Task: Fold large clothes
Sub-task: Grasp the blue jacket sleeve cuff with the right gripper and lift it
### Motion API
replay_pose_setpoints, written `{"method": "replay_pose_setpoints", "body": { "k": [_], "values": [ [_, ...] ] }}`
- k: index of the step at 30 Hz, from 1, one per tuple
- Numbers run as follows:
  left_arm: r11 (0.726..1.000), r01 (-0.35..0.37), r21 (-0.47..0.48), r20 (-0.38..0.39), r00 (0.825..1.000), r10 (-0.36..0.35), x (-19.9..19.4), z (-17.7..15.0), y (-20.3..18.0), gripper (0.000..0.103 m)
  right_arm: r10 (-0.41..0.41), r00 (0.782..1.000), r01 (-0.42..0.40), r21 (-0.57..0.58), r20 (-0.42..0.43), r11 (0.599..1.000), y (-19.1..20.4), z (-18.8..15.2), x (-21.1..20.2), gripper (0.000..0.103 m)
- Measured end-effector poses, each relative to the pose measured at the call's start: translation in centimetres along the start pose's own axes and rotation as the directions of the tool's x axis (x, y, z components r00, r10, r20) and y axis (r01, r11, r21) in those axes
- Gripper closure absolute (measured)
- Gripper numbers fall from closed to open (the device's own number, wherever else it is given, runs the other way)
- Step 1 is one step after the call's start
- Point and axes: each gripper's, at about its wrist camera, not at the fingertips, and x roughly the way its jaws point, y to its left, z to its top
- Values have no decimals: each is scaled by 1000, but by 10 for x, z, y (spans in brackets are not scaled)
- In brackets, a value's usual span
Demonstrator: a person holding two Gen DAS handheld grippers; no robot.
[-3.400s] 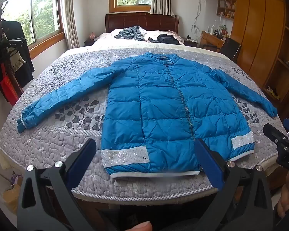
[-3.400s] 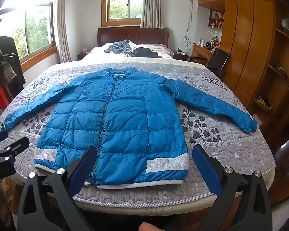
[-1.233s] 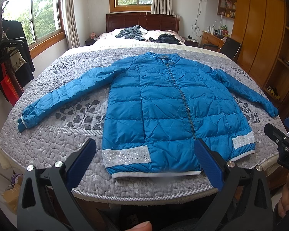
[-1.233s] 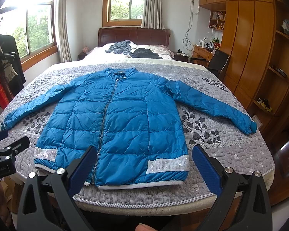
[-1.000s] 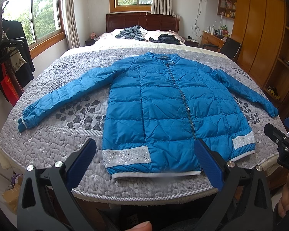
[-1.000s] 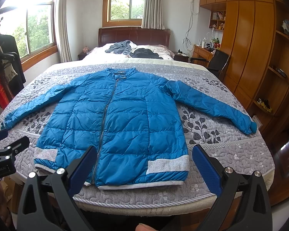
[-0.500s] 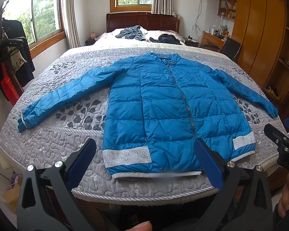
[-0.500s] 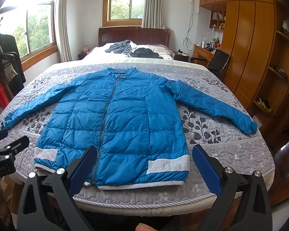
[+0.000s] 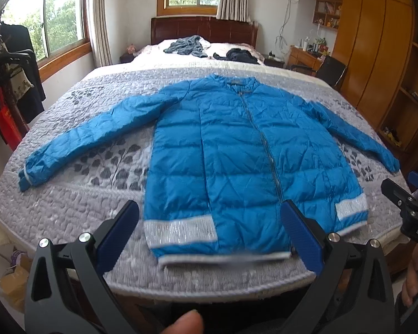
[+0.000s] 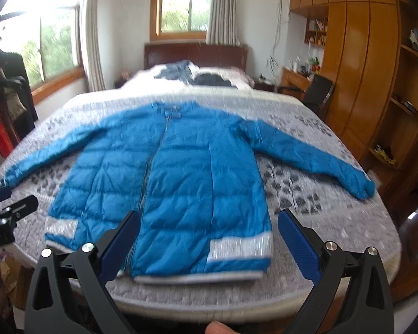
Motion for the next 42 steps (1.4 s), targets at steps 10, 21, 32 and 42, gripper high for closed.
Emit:
{"method": "replay_pose_setpoints", "body": {
  "k": [10,21,32,42],
  "values": [
    [991,97,-93,112,990,-87,35,22,20,3,128,991,-90,514,-39,853,-174,0,83,19],
    [977,172,-124,1,985,-174,94,47,25,3,133,969,-227,960,207,162,-389,-72,156,50],
    [966,205,-161,-28,977,-212,125,58,31,3,-35,982,-186,981,184,-59,-447,-110,200,59],
    [946,240,-220,-97,959,-266,151,65,35,3,-105,981,-159,987,161,28,-457,-66,217,73]
  ]
}}
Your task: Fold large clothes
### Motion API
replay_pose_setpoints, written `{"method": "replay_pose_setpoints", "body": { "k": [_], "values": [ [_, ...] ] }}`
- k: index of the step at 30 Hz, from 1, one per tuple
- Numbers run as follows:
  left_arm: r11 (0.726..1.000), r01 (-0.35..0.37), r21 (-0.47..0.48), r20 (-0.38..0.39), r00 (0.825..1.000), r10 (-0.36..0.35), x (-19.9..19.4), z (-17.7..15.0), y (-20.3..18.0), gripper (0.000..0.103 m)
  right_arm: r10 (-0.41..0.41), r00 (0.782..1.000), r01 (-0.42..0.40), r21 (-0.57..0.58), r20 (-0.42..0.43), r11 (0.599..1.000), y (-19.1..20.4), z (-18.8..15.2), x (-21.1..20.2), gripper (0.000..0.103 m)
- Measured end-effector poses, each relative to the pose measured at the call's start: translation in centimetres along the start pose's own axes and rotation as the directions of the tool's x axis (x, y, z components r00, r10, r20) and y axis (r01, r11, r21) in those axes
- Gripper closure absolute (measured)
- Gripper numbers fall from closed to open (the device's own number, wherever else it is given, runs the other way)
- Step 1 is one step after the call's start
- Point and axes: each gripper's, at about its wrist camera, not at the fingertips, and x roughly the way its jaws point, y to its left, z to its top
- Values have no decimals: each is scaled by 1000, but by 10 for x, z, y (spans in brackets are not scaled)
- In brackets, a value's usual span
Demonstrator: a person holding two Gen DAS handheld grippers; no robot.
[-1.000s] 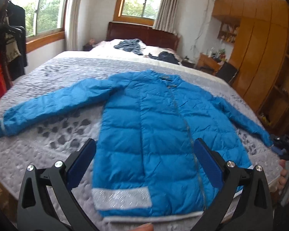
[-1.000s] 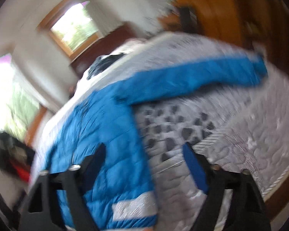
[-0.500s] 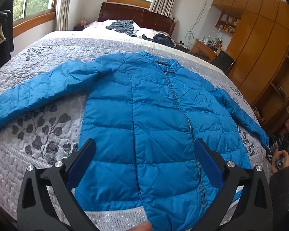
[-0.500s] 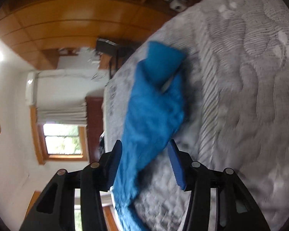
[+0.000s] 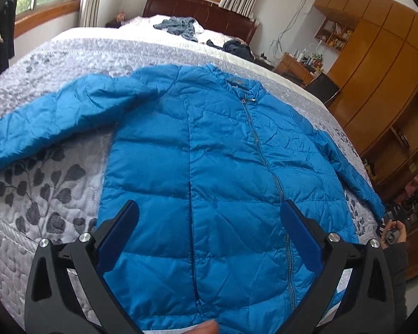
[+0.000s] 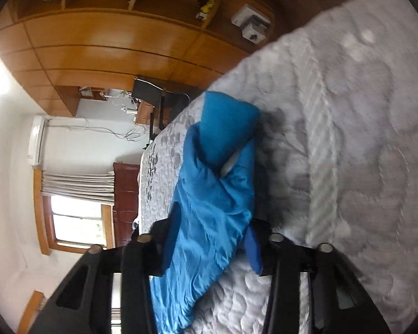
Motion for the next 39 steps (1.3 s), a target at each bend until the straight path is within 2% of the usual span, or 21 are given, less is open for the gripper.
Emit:
{"method": "replay_pose_setpoints", "body": {
  "k": [1,2,6,9,13,19,22,23,24,25,27,30,31,34,35,39],
  "values": [
    [1000,3,-14,-13,1000,-4,2,0,3,3,-7,1000,7,-22,3,1000,-1,1,4,86],
    [1000,2,-29,-26,1000,-3,3,1,6,3,-11,1000,12,-51,12,999,6,3,5,95],
    [998,27,-50,-44,999,-29,3,0,15,3,-3,999,8,-158,32,987,42,4,-4,98],
    [998,45,-42,-42,998,-46,-1,-2,17,3,5,999,8,-269,48,963,84,-5,-14,99],
    [997,76,-22,-33,996,-77,-9,-3,15,3,33,998,-4,-452,58,892,144,-33,-25,100],
    [994,106,1,-24,994,-106,-17,-1,11,3,92,996,-54,-686,19,726,231,-110,-32,100],
    [992,129,2,-23,991,-129,-19,2,10,3,114,993,-84,-775,-16,627,259,-160,-33,100],
    [990,138,-2,-21,990,-138,-20,3,11,3,119,992,-93,-817,-30,569,271,-185,-30,100],
    [990,143,-4,-20,990,-143,-20,3,11,3,119,992,-97,-838,-38,537,270,-202,-34,100],
    [989,147,-5,-19,989,-147,-20,4,11,3,118,991,-105,-872,-54,478,272,-225,-31,100],
    [988,156,-5,-22,988,-156,-18,8,10,3,113,990,-118,-911,-79,396,273,-258,-28,100],
    [984,176,0,-28,984,-176,-16,14,7,3,79,988,-148,-946,-130,290,275,-310,-13,100],
    [984,181,3,-28,983,-180,-15,17,5,3,53,988,-155,-958,-146,240,273,-333,-4,100],
    [980,199,16,-38,979,-198,-10,27,-1,3,-19,984,-171,-975,-176,143,262,-375,16,100],
    [979,204,20,-41,978,-203,-8,30,-3,3,-59,981,-177,-980,-183,91,255,-395,27,100],
    [967,252,28,-73,966,-249,8,45,-13,3,-192,960,-218,-975,-205,-52,215,-447,59,100]
  ]
}}
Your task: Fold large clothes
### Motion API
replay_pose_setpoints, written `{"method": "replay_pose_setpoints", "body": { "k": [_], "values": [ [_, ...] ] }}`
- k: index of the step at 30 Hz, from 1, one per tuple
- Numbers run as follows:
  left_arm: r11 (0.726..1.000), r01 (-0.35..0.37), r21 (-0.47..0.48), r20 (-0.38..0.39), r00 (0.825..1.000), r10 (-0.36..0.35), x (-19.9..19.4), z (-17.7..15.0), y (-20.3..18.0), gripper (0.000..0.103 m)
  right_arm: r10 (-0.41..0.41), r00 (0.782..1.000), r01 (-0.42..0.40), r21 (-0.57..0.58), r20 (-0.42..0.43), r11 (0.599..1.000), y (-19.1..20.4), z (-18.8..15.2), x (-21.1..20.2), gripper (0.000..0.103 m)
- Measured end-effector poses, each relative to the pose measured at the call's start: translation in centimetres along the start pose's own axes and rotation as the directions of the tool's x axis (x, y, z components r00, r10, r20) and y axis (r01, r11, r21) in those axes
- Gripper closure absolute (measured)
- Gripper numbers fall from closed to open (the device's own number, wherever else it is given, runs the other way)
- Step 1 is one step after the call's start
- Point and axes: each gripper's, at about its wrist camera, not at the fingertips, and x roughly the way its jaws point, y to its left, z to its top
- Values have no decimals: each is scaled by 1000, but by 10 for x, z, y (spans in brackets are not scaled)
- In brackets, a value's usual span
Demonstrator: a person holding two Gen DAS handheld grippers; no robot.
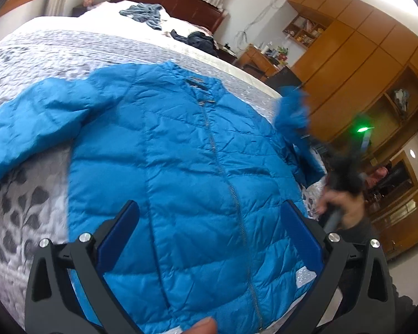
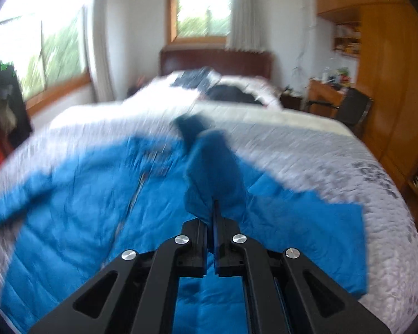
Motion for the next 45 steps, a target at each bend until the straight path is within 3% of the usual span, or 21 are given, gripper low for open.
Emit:
{"method": "replay_pose_setpoints", "body": {
  "k": [4,6,10,14,16,18,21,22,23,24,25,31,37,41,45],
  "values": [
    [995,82,-52,-64,994,-85,32,24,-1,3,27,993,-40,-105,-118,994,32,-27,30,95],
    [984,142,-110,-112,982,-154,54,35,-2,3,47,991,-61,-117,-123,991,38,-37,26,90],
    [946,217,-240,-191,945,-266,112,57,-6,3,85,996,-86,-16,-38,996,19,-50,-17,44],
    [893,256,-371,-252,898,-362,186,69,-18,3,115,993,-116,64,17,991,6,-67,-68,43],
    [886,240,-396,-275,890,-364,216,71,-27,3,130,991,-132,89,32,987,3,-82,-87,43],
    [913,157,-377,-306,909,-283,241,72,-35,3,130,990,-135,108,49,985,-3,-97,-105,42],
    [938,117,-326,-277,937,-213,253,82,-49,4,151,987,-159,160,60,974,-13,-115,-120,40],
    [944,106,-314,-268,944,-195,253,85,-53,11,162,985,-171,179,61,969,-16,-120,-124,40],
    [955,80,-287,-275,948,-162,255,89,-59,41,174,982,-184,202,68,962,-20,-125,-129,40],
    [967,40,-253,-298,947,-117,258,91,-64,55,187,980,-199,224,75,954,-23,-130,-134,40],
    [976,12,-220,-311,947,-82,262,92,-67,77,193,978,-206,235,78,950,-25,-132,-136,40],
    [992,-9,-127,-272,962,-26,250,117,-92,88,247,964,-265,309,97,913,-31,-151,-145,40],
    [998,-5,-57,-128,992,-3,179,172,-103,89,275,957,-291,321,96,901,-30,-162,-146,40],
    [998,-30,-53,-40,999,28,121,193,-81,90,290,952,-307,324,100,895,-29,-167,-146,40],
    [995,-61,-77,-5,998,61,87,199,-52,90,300,948,-319,327,107,890,-27,-167,-148,40]
  ]
}}
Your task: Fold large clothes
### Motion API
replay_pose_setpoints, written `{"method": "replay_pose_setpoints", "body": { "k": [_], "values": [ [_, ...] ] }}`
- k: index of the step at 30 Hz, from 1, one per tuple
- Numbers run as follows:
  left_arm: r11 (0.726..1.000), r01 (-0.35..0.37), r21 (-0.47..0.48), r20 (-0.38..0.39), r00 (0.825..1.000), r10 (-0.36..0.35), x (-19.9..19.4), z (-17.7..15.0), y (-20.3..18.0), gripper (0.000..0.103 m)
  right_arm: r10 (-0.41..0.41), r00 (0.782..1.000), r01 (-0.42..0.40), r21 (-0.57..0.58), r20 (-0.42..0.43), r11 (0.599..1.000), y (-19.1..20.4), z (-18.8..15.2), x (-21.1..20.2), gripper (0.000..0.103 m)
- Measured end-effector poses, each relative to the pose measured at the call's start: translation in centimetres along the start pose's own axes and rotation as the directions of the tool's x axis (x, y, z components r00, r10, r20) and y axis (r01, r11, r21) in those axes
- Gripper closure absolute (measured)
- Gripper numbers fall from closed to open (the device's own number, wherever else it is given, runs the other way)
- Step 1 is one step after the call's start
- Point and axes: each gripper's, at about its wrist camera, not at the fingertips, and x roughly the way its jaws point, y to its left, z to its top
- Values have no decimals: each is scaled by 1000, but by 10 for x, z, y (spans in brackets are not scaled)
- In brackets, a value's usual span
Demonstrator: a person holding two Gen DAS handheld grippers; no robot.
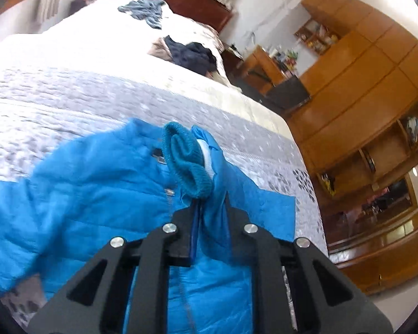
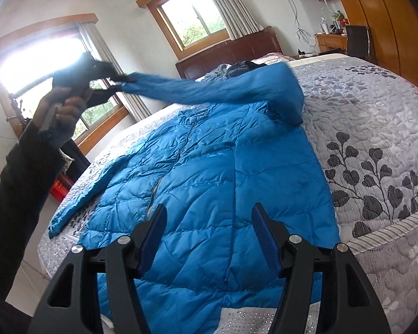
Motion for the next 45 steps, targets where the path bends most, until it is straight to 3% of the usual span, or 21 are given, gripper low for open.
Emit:
{"method": "replay_pose_setpoints", "body": {
  "k": [4,8,12,14,16,19,20,22,23,25,27,29,31,33,37,39,42,45],
  "values": [
    [998,-33,-57,-7,999,33,-13,-5,49,90,10,1000,-10,3,-5,1000,1,-2,1,39],
    [991,-82,-106,-78,994,74,9,-24,95,90,14,1000,-14,4,-10,1000,3,-3,3,39],
    [978,-153,-145,-162,978,129,44,-47,135,89,14,1000,-14,3,-13,1000,5,-3,5,39],
    [963,-224,-150,-190,962,194,50,-49,150,74,13,1000,-13,-1,-14,1000,6,-2,5,39],
    [952,-262,-157,-153,959,239,36,-45,153,65,12,1000,-12,0,-12,1000,6,-1,5,39],
    [956,-252,-147,1,967,255,-4,-35,137,28,19,1000,-19,14,-14,1000,6,2,7,38],
    [963,-236,-126,55,968,245,-15,-34,126,25,28,999,-27,18,-17,999,6,3,9,37],
    [978,-185,-93,64,980,191,-14,-31,112,25,38,999,-37,15,-22,999,10,4,12,37],
    [989,-127,-73,30,991,130,-4,-33,104,24,40,999,-40,10,-24,999,13,4,15,37],
    [995,-75,-58,-28,997,74,18,-37,99,24,49,998,-49,8,-32,999,17,3,18,37],
    [992,-105,-66,-83,992,99,46,-43,108,26,47,998,-47,1,-33,999,20,2,18,37],
    [985,-145,-98,-116,984,133,66,-48,130,36,39,999,-39,-2,-30,999,21,1,14,37],
    [984,-131,-124,-120,986,116,69,-51,144,42,28,999,-28,1,-27,1000,20,1,10,37],
    [987,-89,-131,-118,990,74,57,-52,151,42,17,1000,-17,4,-22,1000,17,1,6,37],
    [990,-2,-143,-18,1000,-1,-4,-72,162,12,17,1000,-17,5,-23,1000,18,3,5,35],
    [979,34,-200,47,999,-25,-48,-93,184,12,33,999,-33,-6,-25,999,25,2,7,35],
    [935,65,-347,158,987,-10,-117,-136,245,9,68,997,-69,-30,-40,997,39,1,12,34],
    [854,72,-515,241,968,65,-182,-190,312,9,104,993,-108,-63,-62,992,55,-2,19,34]
  ]
}}
